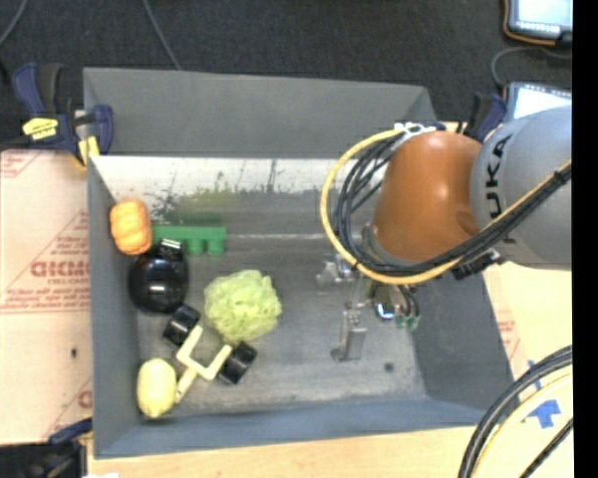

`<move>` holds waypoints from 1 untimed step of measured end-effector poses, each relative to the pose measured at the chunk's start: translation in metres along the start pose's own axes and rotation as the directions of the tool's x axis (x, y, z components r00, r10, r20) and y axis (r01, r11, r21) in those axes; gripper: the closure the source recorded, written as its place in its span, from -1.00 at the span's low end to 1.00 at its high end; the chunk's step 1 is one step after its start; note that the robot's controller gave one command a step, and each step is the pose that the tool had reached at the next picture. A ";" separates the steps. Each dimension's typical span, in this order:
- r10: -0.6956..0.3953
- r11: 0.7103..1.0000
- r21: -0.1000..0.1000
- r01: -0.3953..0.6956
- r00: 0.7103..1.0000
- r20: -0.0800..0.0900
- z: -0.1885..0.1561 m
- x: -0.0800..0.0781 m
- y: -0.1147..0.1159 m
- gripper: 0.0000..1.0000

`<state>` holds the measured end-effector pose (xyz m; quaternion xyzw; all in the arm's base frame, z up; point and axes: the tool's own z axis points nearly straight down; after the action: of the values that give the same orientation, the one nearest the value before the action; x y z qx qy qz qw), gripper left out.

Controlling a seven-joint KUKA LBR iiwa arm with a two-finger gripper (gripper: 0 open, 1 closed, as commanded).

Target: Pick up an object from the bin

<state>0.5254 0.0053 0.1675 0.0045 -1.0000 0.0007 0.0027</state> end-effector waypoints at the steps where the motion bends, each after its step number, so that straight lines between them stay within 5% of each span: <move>1: 0.000 1.000 0.000 0.000 1.000 0.008 -0.004 -0.002 0.000 -1.00</move>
Offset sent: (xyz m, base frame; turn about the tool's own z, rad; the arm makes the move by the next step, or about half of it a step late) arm 0.0657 0.1084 -0.0975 0.0137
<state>0.5272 0.0054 0.1720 0.0043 -1.0000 0.0005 -0.0015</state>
